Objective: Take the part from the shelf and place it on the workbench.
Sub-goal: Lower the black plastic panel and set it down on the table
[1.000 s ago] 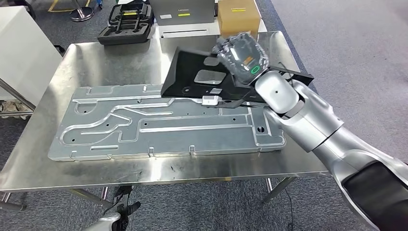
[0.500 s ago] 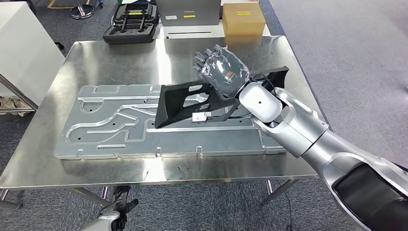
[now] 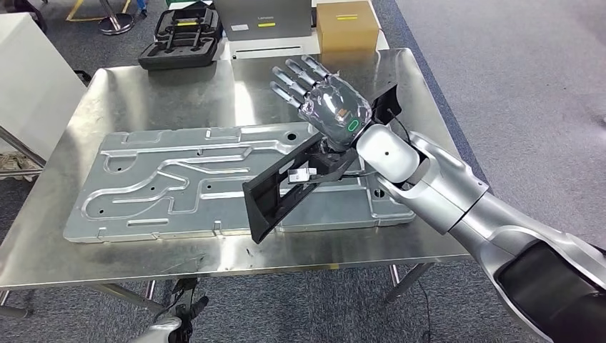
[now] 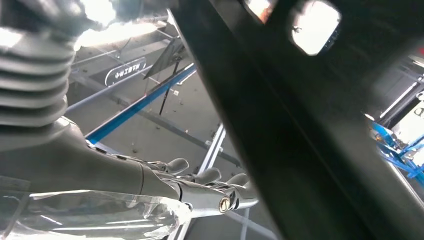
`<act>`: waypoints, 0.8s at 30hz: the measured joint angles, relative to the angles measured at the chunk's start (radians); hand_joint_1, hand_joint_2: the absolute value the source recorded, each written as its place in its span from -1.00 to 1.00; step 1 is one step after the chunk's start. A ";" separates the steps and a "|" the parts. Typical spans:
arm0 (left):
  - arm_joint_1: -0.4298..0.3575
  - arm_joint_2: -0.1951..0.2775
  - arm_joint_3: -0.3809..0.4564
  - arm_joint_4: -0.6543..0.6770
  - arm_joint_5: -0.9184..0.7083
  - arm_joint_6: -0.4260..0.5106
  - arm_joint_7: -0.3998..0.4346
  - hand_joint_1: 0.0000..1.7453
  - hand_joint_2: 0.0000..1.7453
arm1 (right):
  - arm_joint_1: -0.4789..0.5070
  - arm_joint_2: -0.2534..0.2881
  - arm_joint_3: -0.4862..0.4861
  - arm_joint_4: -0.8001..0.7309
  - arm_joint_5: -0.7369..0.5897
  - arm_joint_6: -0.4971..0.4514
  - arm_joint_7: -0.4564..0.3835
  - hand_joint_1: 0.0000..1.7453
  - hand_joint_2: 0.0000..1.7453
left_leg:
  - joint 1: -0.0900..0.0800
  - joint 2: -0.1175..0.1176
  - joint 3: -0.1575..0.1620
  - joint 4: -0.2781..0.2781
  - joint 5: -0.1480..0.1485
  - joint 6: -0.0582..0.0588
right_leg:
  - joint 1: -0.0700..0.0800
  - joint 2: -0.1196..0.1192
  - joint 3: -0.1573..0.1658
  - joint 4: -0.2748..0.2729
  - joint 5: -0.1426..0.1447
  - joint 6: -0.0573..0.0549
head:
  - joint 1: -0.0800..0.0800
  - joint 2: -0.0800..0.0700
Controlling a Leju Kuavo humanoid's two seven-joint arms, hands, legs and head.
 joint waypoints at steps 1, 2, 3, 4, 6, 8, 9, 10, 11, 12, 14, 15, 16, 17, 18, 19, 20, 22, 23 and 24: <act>0.000 0.000 0.000 0.000 0.000 -0.001 0.002 -1.00 -1.00 | 0.001 0.000 0.000 0.000 -0.004 -0.002 0.002 -1.00 -1.00 | 0.000 0.000 0.032 -0.071 0.030 0.003 | 0.000 0.001 0.000 0.000 0.000 0.001 | 0.000 0.000; -0.001 0.001 0.000 0.000 -0.001 -0.002 0.004 -1.00 -1.00 | 0.001 -0.001 0.000 -0.001 -0.009 -0.003 0.004 -1.00 -1.00 | -0.002 0.000 0.063 -0.133 0.052 0.006 | 0.001 0.001 -0.001 0.000 0.000 0.003 | 0.000 0.000; -0.002 0.002 0.000 0.000 -0.001 -0.003 0.006 -1.00 -1.00 | 0.002 -0.003 0.000 -0.002 -0.013 -0.005 0.006 -1.00 -1.00 | -0.004 -0.001 0.084 -0.175 0.064 0.009 | 0.002 0.002 -0.002 -0.001 0.001 0.007 | 0.000 0.000; -0.002 0.003 0.000 0.000 -0.001 -0.003 0.008 -1.00 -1.00 | 0.005 -0.005 0.000 -0.002 -0.019 -0.007 0.007 -1.00 -1.00 | -0.007 -0.002 0.093 -0.193 0.065 0.013 | 0.002 0.003 -0.002 -0.002 0.003 0.012 | 0.001 0.000; -0.001 0.005 0.000 0.001 -0.002 -0.005 0.010 -1.00 -1.00 | 0.014 -0.010 -0.001 -0.003 -0.035 -0.012 0.010 -1.00 -1.00 | -0.008 -0.002 0.096 -0.199 0.070 0.022 | 0.002 0.003 -0.002 -0.007 0.005 0.024 | 0.001 0.000; -0.001 0.006 0.000 0.001 -0.004 -0.007 0.011 -1.00 -1.00 | 0.027 -0.020 -0.003 -0.007 -0.060 -0.030 0.011 -1.00 -1.00 | -0.005 -0.001 0.103 -0.211 0.077 0.034 | 0.002 0.002 -0.010 0.011 -0.011 0.034 | 0.003 0.000; -0.002 0.007 0.000 0.001 -0.005 -0.007 0.011 -1.00 -1.00 | 0.036 -0.025 -0.007 -0.010 -0.071 -0.043 0.010 -1.00 -1.00 | -0.003 0.001 0.107 -0.216 0.080 0.041 | 0.002 0.001 -0.026 0.046 -0.033 0.037 | 0.004 0.000; -0.002 0.008 0.000 0.001 -0.006 -0.008 0.011 -1.00 -1.00 | 0.048 -0.031 -0.012 -0.013 -0.080 -0.055 0.007 -1.00 -1.00 | -0.004 0.001 0.108 -0.217 0.080 0.045 | 0.001 0.001 -0.049 0.101 -0.062 0.039 | 0.005 0.000; -0.001 0.010 0.000 0.001 -0.007 -0.009 0.011 -1.00 -1.00 | 0.064 -0.035 -0.016 -0.017 -0.084 -0.064 0.002 -1.00 -1.00 | -0.004 0.002 0.109 -0.217 0.080 0.048 | 0.001 0.000 -0.079 0.165 -0.091 0.040 | 0.006 0.000; -0.001 0.011 0.000 0.002 -0.007 -0.010 0.011 -1.00 -1.00 | 0.083 -0.040 -0.019 -0.020 -0.084 -0.064 -0.005 -1.00 -1.00 | -0.005 0.002 0.109 -0.217 0.079 0.050 | 0.001 0.000 -0.105 0.220 -0.110 0.042 | 0.006 0.000; 0.001 0.013 0.000 0.002 -0.008 -0.012 0.012 -1.00 -1.00 | 0.123 -0.048 -0.019 -0.024 -0.079 -0.042 -0.025 -1.00 -1.00 | -0.005 0.001 0.109 -0.215 0.078 0.051 | 0.000 -0.001 -0.114 0.241 -0.100 0.041 | 0.006 0.000; 0.002 0.013 0.000 0.002 -0.008 -0.013 0.012 -1.00 -1.00 | 0.139 -0.051 -0.019 -0.024 -0.076 -0.028 -0.035 -1.00 -1.00 | -0.005 -0.001 0.109 -0.213 0.077 0.050 | 0.000 -0.001 -0.091 0.196 -0.073 0.039 | 0.006 0.000; 0.003 0.013 0.000 0.002 -0.008 -0.015 0.012 -1.00 -1.00 | 0.150 -0.053 -0.019 -0.025 -0.072 -0.018 -0.044 -1.00 -1.00 | -0.005 -0.002 0.109 -0.210 0.076 0.048 | 0.001 -0.002 -0.056 0.128 -0.043 0.035 | 0.006 0.000; 0.003 0.014 0.000 0.002 -0.008 -0.016 0.012 -1.00 -1.00 | 0.156 -0.054 -0.019 -0.025 -0.070 -0.012 -0.048 -1.00 -1.00 | -0.007 -0.003 0.106 -0.206 0.073 0.045 | 0.003 -0.002 -0.023 0.066 -0.023 0.032 | 0.006 0.000; 0.002 0.015 0.000 0.002 -0.008 -0.016 0.011 -1.00 -1.00 | 0.160 -0.055 -0.019 -0.027 -0.068 -0.008 -0.051 -1.00 -1.00 | -0.009 -0.003 0.104 -0.202 0.070 0.041 | 0.005 -0.002 0.001 0.021 -0.011 0.028 | 0.005 0.000; 0.002 0.016 0.000 0.002 -0.008 -0.017 0.011 -1.00 -1.00 | 0.162 -0.055 -0.019 -0.028 -0.066 -0.006 -0.053 -1.00 -1.00 | -0.010 -0.003 0.102 -0.200 0.069 0.037 | 0.007 -0.002 0.013 -0.002 -0.008 0.026 | 0.005 0.000; 0.002 0.016 0.000 0.002 -0.008 -0.017 0.011 -1.00 -1.00 | 0.165 -0.056 -0.019 -0.029 -0.066 -0.003 -0.054 -1.00 -1.00 | -0.011 -0.003 0.101 -0.199 0.069 0.032 | 0.010 -0.002 0.015 -0.005 -0.010 0.023 | 0.004 0.000; 0.003 0.018 0.000 0.002 -0.008 -0.017 0.010 -1.00 -1.00 | 0.169 -0.058 -0.019 -0.029 -0.065 0.018 -0.064 -1.00 -1.00 | -0.008 -0.003 0.101 -0.198 0.066 0.022 | 0.009 -0.001 0.018 -0.012 -0.005 0.014 | 0.004 0.000; 0.003 0.019 0.000 0.002 -0.008 -0.017 0.010 -1.00 -1.00 | 0.170 -0.059 -0.018 -0.029 -0.064 0.040 -0.076 -1.00 -1.00 | -0.007 -0.003 0.096 -0.185 0.054 0.016 | 0.007 -0.002 0.020 -0.017 -0.002 0.008 | 0.003 0.000; 0.003 0.020 0.000 0.002 -0.009 -0.017 0.009 -1.00 -1.00 | 0.172 -0.060 -0.014 -0.029 -0.062 0.067 -0.093 -1.00 -1.00 | -0.006 -0.003 0.082 -0.152 0.032 0.011 | 0.004 -0.002 0.023 -0.022 0.001 0.003 | 0.002 0.000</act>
